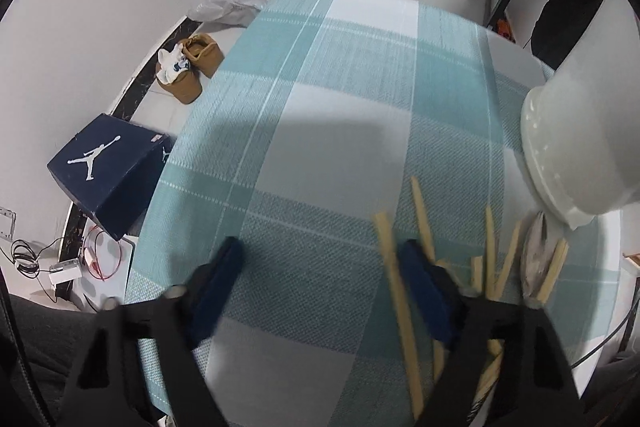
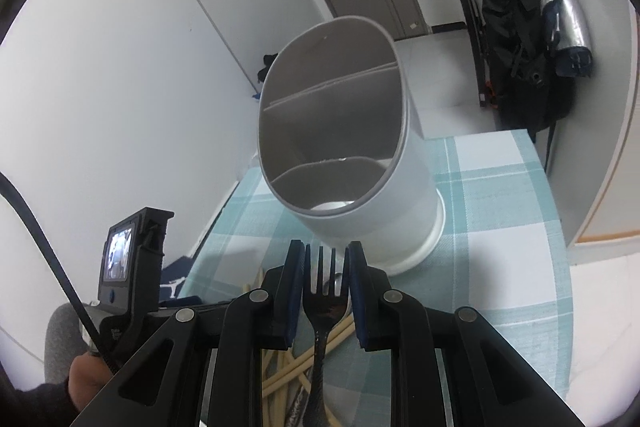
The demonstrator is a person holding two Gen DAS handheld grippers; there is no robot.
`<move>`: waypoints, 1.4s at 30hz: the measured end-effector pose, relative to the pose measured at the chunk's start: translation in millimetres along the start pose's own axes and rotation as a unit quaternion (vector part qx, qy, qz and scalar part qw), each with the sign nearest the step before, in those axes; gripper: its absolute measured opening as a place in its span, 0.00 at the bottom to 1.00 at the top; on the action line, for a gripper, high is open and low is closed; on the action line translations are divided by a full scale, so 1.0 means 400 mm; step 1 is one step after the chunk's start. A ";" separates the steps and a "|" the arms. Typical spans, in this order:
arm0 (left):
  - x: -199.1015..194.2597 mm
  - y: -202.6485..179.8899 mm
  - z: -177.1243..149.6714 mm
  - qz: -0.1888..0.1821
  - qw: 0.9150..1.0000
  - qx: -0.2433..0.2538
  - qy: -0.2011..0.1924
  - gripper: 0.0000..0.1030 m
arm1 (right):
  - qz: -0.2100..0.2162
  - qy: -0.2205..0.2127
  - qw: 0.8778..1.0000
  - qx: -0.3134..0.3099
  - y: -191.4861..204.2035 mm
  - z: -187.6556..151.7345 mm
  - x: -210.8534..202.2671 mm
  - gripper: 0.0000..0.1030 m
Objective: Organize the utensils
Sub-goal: 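Close the left tool on a wooden chopstick while the right tool lifts the fork, then carry the chopstick and fork with both tools above the white utensil holder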
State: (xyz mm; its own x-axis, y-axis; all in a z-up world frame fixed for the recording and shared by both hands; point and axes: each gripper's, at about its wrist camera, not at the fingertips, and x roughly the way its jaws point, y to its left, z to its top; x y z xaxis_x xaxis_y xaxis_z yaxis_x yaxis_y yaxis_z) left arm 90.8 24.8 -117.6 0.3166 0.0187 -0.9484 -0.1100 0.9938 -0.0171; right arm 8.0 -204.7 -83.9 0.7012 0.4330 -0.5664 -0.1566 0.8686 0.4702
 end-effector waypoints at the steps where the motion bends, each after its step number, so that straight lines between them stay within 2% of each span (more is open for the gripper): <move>1: -0.004 -0.009 0.001 0.000 1.000 0.000 -0.002 0.53 | 0.001 -0.003 1.000 0.003 -0.001 0.001 -0.003 0.20; 2: -0.006 -0.015 0.000 -0.001 1.000 -0.003 -0.003 0.49 | 0.000 -0.005 1.000 0.004 -0.003 0.001 -0.004 0.20; 5: -0.008 -0.025 0.002 -0.003 1.000 -0.007 -0.008 0.28 | -0.003 -0.010 1.000 0.009 -0.009 -0.001 -0.009 0.20; 7: -0.009 -0.028 0.003 -0.007 1.000 -0.009 -0.007 0.10 | -0.006 -0.012 1.000 0.014 -0.014 -0.003 -0.010 0.20; 9: -0.007 -0.027 0.005 -0.012 1.000 -0.012 -0.003 0.06 | -0.008 -0.015 1.000 0.018 -0.012 -0.008 -0.017 0.20; 19: -0.005 0.009 0.031 -0.035 0.998 -0.052 -0.016 0.03 | -0.022 -0.032 0.999 0.012 0.006 -0.017 -0.033 0.20; 21: -0.022 0.019 0.038 -0.041 0.997 -0.061 -0.033 0.03 | -0.022 -0.035 0.999 0.007 0.014 -0.018 -0.039 0.20; 25: -0.101 0.036 0.052 -0.066 0.990 -0.069 -0.099 0.03 | -0.023 -0.050 0.998 -0.004 0.029 -0.014 -0.058 0.20; 31: -0.240 0.033 0.037 -0.094 0.973 -0.049 -0.204 0.03 | -0.025 -0.073 0.997 -0.030 0.065 -0.017 -0.092 0.20; 34: -0.284 0.025 0.023 -0.105 0.965 -0.036 -0.237 0.03 | -0.029 -0.079 0.996 -0.042 0.080 -0.025 -0.100 0.20; 37: -0.307 0.018 0.021 -0.115 0.961 -0.017 -0.252 0.03 | -0.034 -0.085 0.995 -0.040 0.079 -0.026 -0.109 0.20; 42: -0.309 0.017 0.018 -0.123 0.962 -0.002 -0.242 0.03 | -0.043 -0.087 0.994 -0.040 0.081 -0.029 -0.121 0.20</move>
State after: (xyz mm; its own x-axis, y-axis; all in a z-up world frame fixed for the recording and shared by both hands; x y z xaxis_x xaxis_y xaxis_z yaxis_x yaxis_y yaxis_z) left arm 57.5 29.8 1.8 0.7356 -0.1678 -0.6562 0.0222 0.9743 -0.2242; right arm -38.8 -194.9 -49.2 0.8229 0.3145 -0.4732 -0.1410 0.9198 0.3662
